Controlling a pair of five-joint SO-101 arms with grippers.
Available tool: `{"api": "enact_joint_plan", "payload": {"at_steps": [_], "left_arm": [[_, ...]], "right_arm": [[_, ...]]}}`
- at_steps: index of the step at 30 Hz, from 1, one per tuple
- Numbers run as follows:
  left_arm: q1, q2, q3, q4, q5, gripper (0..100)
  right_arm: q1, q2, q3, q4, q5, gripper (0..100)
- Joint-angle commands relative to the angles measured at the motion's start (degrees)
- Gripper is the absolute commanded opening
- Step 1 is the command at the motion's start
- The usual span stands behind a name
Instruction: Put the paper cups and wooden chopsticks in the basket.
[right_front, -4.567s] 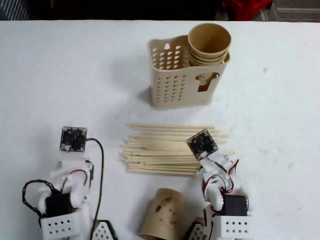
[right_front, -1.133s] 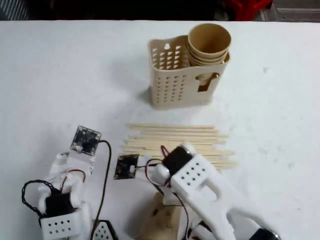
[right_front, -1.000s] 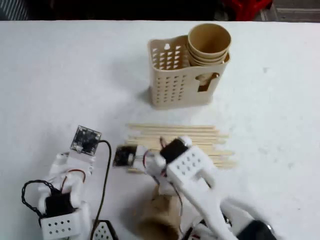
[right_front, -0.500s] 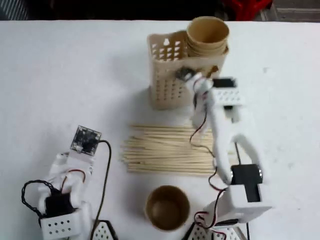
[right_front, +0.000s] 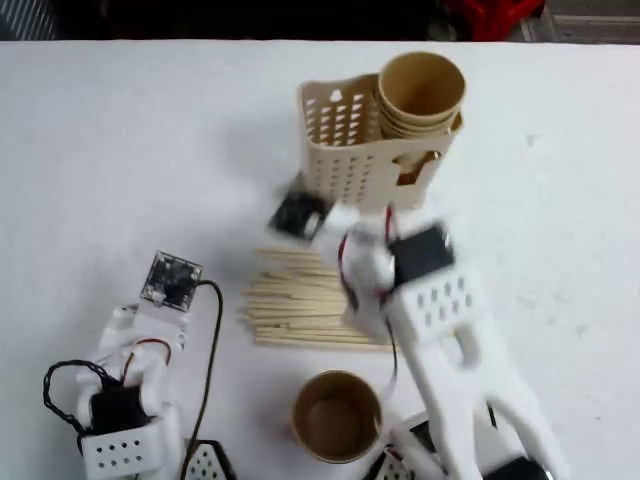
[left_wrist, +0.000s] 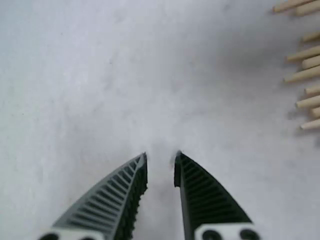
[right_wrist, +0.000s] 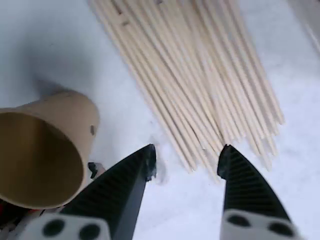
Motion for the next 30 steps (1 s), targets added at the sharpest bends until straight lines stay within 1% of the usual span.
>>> {"api": "enact_joint_plan", "payload": {"at_steps": [1, 4, 6, 15, 21, 23, 27, 30], "left_arm": [[0.7, -0.6, -0.2, -0.2, -0.4, 11], [0.7, -0.6, -0.2, -0.2, -0.4, 11], [0.8, -0.6, -0.2, -0.2, -0.4, 11], [0.9, -0.6, -0.2, -0.2, -0.4, 11], [0.8, -0.6, -0.2, -0.3, -0.4, 11], [0.8, -0.6, -0.2, -0.3, -0.4, 11], [0.8, -0.6, -0.2, -0.3, -0.4, 11], [0.8, -0.6, -0.2, -0.3, -0.4, 11]], "right_arm": [[-5.2, -11.0, 8.6, 0.2, -0.5, 20.8], [-6.9, -16.0, 13.4, 0.2, -0.5, 20.8], [-6.8, -16.8, 13.7, 0.1, -0.4, 20.8], [-7.4, -13.5, 13.9, 0.1, -0.1, 20.8], [-14.9, -9.1, 13.5, 0.1, -0.5, 20.8], [-16.2, -8.1, 13.5, 0.0, -0.5, 20.8], [-15.6, -7.5, 13.5, -0.7, -0.6, 20.8], [-12.4, -8.6, 10.5, -0.1, -1.1, 20.8]]}}
